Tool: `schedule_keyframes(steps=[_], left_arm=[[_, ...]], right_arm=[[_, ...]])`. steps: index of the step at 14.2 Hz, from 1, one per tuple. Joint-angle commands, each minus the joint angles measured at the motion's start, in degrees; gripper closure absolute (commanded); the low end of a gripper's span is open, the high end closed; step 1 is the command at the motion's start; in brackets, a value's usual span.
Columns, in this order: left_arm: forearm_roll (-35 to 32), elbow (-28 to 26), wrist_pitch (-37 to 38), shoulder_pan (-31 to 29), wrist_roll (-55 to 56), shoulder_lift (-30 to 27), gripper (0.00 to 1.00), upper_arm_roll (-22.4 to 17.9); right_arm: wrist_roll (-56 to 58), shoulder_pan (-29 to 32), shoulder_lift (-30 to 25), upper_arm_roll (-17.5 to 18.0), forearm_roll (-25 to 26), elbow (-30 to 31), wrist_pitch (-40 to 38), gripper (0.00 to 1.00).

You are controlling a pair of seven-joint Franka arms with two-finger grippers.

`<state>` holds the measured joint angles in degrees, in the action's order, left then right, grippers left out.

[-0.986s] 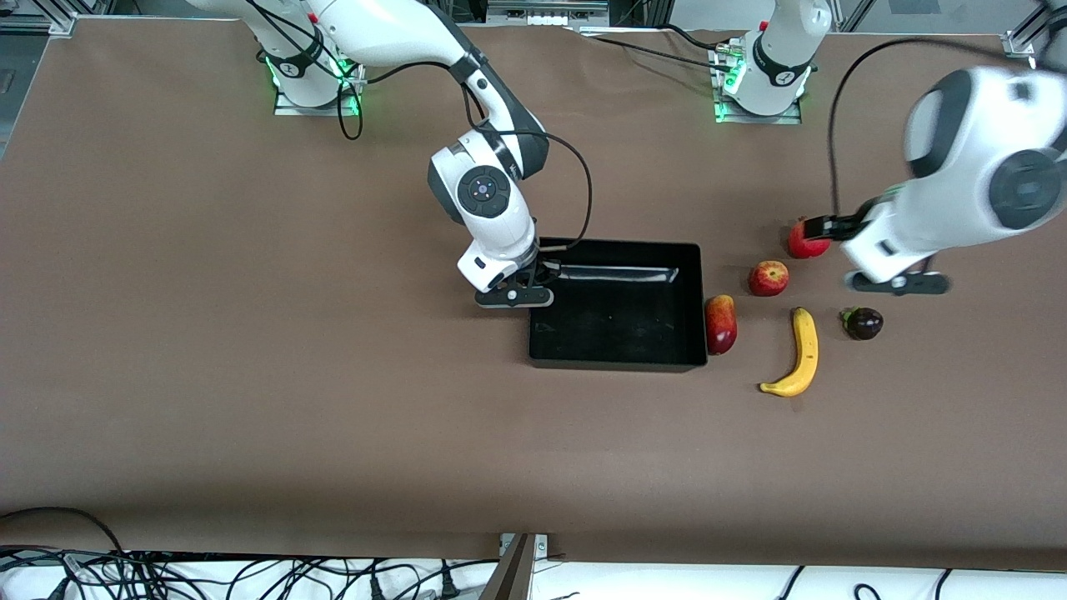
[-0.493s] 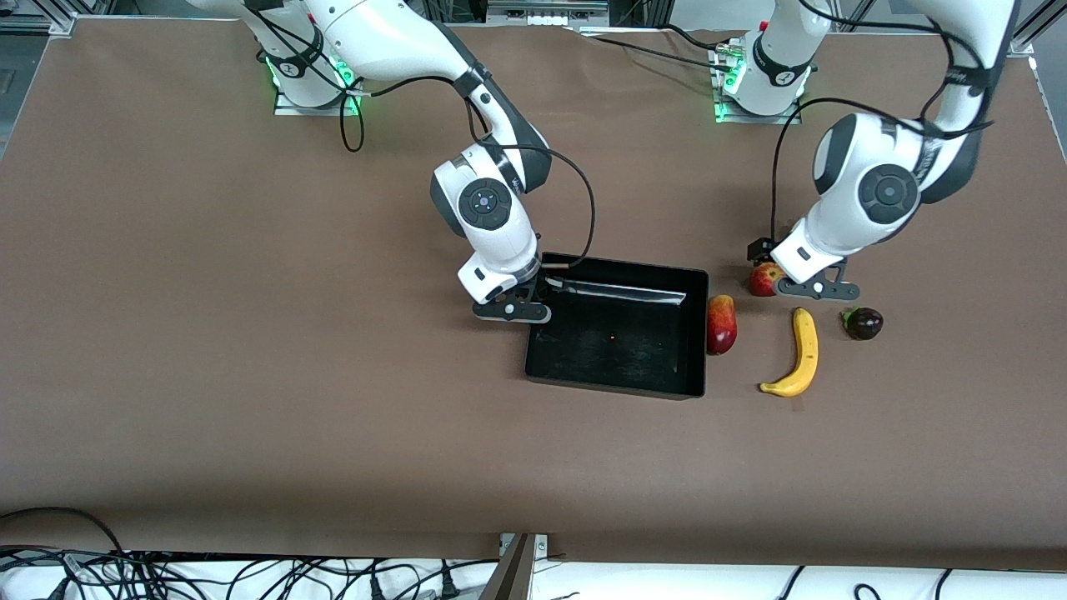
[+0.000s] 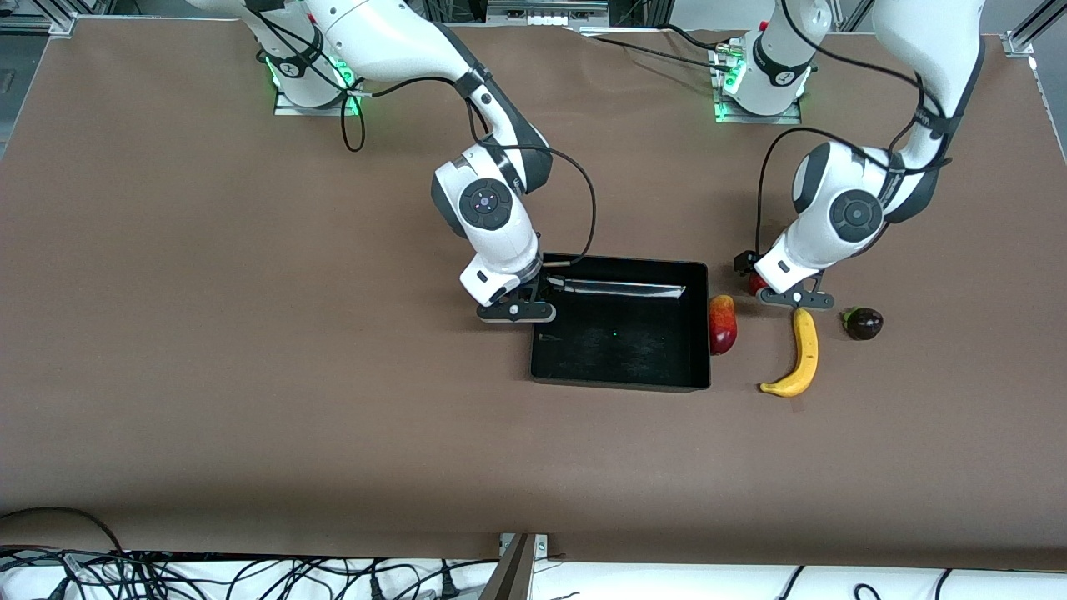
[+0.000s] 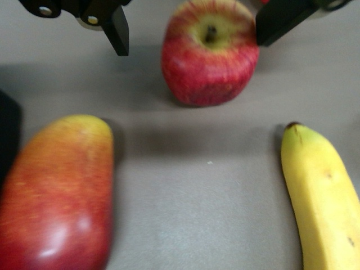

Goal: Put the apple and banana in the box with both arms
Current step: 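Lower the left gripper onto the red-and-yellow apple and close it, then release the box with the right gripper while the left gripper lifts the apple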

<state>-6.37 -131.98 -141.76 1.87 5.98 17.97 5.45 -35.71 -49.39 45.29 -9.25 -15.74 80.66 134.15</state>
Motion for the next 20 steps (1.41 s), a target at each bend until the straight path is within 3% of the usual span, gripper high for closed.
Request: schedule_keyframes(steps=[1,3,5,9,13,16,18,19,20], left_arm=[[-2.8,0.6,-1.1,-1.1,0.3,1.4,0.0,0.1],[-2.8,0.6,-1.1,-1.3,0.3,2.1,0.04,0.1],[-2.8,0.7,-1.1,-1.2,0.4,2.2,0.01,0.1],[-2.9,0.8,-1.1,-1.2,0.4,2.1,0.0,0.0],[-5.1,1.0,-0.8,-1.2,0.5,1.8,0.0,0.0],[-5.1,1.2,-0.4,-1.1,1.1,1.5,0.0,0.0],[-5.1,1.2,-0.4,-1.1,1.1,1.6,0.0,0.0],[-5.1,1.1,-0.4,-1.2,1.4,1.9,0.0,0.1],[-5.1,1.1,-0.4,-1.2,1.7,2.2,0.0,0.1]], right_arm=[[1.8,0.2,1.8,-0.2,-1.1,-1.7,0.9,0.01],[1.7,0.3,0.6,-0.4,-1.1,-1.7,-0.5,0.0],[2.2,1.2,-1.7,-2.4,-0.6,-1.9,-7.5,0.0],[7.9,1.3,-11.5,-11.0,0.4,-1.5,-17.4,0.0],[22.1,1.4,-22.5,-20.9,-0.4,-1.4,-35.7,0.0],[27.9,1.4,-31.2,-26.4,0.3,1.2,-44.4,0.0],[30.4,1.7,-34.7,-28.4,1.5,3.5,-46.3,0.0],[31.4,3.4,-36.7,-27.8,3.0,4.7,-47.0,0.0],[32.3,7.9,-38.0,-24.5,4.6,5.3,-48.0,0.0]])
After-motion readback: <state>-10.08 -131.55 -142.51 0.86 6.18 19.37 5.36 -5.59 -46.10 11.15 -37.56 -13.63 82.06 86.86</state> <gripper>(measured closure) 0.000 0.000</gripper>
